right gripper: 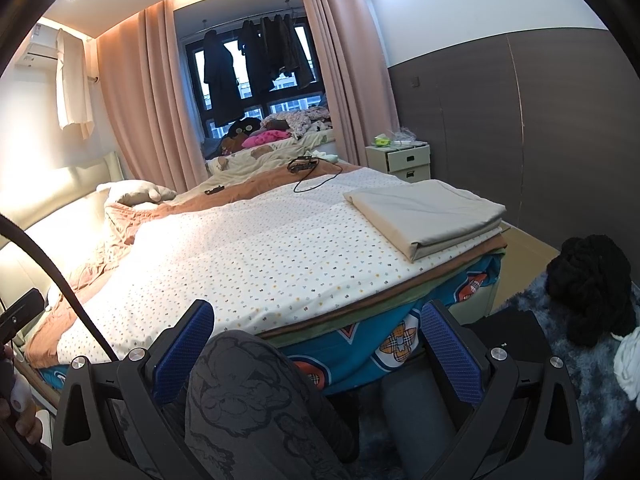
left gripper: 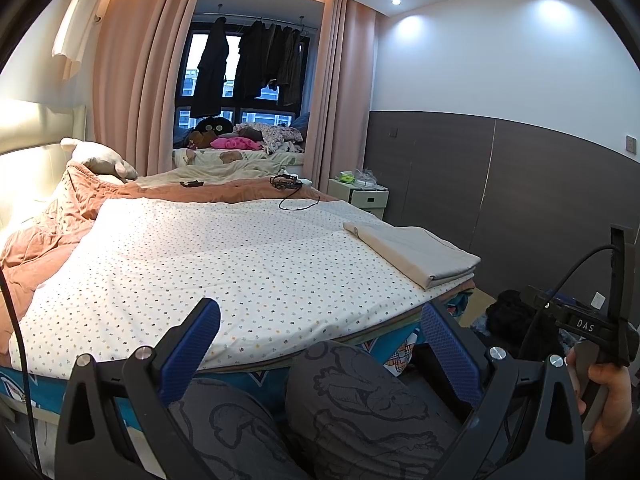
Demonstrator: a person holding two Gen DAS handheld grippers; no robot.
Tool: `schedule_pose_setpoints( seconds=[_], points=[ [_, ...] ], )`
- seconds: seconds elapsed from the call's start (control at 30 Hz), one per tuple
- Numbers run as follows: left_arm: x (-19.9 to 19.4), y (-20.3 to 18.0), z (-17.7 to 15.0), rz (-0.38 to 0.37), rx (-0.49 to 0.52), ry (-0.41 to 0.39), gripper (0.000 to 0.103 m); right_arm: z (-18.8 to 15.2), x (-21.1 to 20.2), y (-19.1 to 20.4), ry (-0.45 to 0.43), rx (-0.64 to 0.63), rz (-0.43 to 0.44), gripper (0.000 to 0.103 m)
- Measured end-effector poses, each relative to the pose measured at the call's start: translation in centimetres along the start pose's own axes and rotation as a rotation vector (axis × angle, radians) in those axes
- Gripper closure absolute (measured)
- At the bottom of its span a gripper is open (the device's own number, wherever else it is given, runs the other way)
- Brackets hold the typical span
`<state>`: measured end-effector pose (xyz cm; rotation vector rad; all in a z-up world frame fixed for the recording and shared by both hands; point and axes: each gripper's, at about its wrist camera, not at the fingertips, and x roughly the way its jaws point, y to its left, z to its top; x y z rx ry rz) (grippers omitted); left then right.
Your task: Fold large clothes
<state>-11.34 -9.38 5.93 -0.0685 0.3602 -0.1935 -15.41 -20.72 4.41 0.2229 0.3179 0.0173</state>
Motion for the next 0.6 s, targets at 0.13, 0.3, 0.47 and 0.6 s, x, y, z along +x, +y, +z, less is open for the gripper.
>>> schedule_pose_setpoints(
  seconds=[0.13,0.3,0.47,0.6],
  points=[
    [0.00,-0.09,-0.06,-0.001,0.001,0.000,0.000,-0.09,-0.08,0.02,0.002,0.007,-0.003,0.000],
    [-0.11,-0.13,-0.13,-0.001,0.002,-0.001,0.000,-0.14,-0.14,0.03,0.000,0.010,-0.002,0.000],
    [-0.27,-0.27,-0.21,-0.002,0.002,-0.005,0.000,-0.26,-0.31,-0.03,0.000,0.006,-0.001,0.000],
    [-0.42,-0.26,-0.29,-0.001,0.003,-0.008,0.000,-0.32,-0.58,-0.10,-0.003,0.009,-0.002,0.000]
  ],
)
